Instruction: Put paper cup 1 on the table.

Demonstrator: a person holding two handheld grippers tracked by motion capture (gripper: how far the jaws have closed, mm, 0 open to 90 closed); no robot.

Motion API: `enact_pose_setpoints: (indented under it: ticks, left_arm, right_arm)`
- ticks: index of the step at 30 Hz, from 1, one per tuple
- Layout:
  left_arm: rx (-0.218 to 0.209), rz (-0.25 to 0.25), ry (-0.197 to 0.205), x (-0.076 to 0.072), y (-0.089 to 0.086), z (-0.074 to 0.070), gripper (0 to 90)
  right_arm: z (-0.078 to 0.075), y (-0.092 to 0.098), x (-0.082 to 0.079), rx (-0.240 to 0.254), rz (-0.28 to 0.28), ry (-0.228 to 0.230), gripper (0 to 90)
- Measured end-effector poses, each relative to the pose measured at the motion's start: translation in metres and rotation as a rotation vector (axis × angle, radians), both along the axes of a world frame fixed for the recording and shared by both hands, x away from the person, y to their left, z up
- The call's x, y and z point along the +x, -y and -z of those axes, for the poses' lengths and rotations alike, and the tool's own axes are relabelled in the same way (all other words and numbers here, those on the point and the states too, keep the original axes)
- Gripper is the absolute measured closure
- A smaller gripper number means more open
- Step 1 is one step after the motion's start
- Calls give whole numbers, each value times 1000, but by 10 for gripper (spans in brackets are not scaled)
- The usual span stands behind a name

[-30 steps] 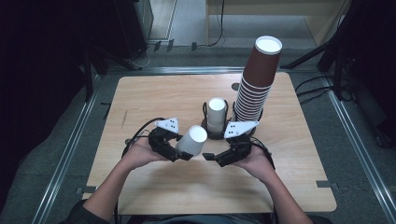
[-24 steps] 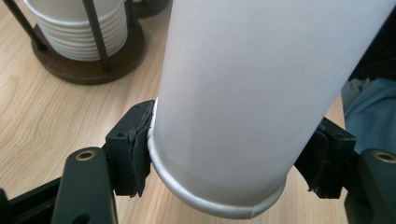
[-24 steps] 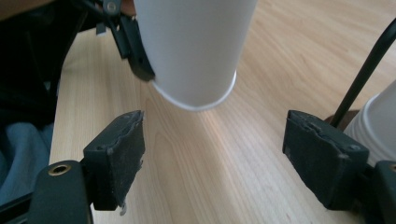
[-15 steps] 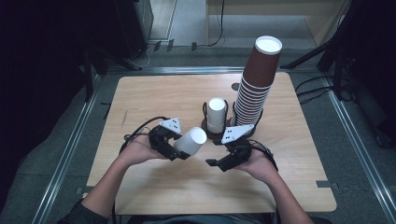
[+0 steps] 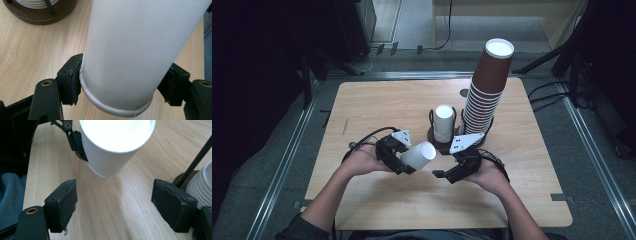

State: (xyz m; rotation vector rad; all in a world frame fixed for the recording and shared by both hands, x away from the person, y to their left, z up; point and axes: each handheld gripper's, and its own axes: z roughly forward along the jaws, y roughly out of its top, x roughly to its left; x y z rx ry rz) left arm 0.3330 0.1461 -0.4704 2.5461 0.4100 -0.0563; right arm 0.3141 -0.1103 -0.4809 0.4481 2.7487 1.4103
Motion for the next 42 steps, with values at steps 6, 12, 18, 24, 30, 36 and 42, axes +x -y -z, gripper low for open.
enact_pose_setpoints:
  ticks: [6, 12, 18, 24, 30, 36, 42]
  left_arm:
    - [25, 23, -11, -2, 8, 5, 297]
    - [63, 65, -24, -5, 16, 10, 297]
    - [71, 83, -30, -8, 21, 13, 292]
    - [87, 99, -18, -8, 22, 14, 263]
    - [40, 84, -38, -8, 20, 13, 187]
    - [-14, 45, -28, -10, 16, 12, 127]
    - [-71, -3, -19, -8, 7, 10, 102]
  right_arm:
    - [-1, -3, 0, 10, -18, 1, 209]
    - [-3, -11, 0, 14, -50, 11, 207]
    - [-5, -20, -1, 2, -74, 22, 250]
    - [-7, -22, -3, -11, -102, 29, 345]
    - [-8, -20, -2, 5, -107, 16, 343]
    - [-9, -12, 0, 25, -79, 20, 342]
    - [-8, -5, 0, 54, -50, 8, 341]
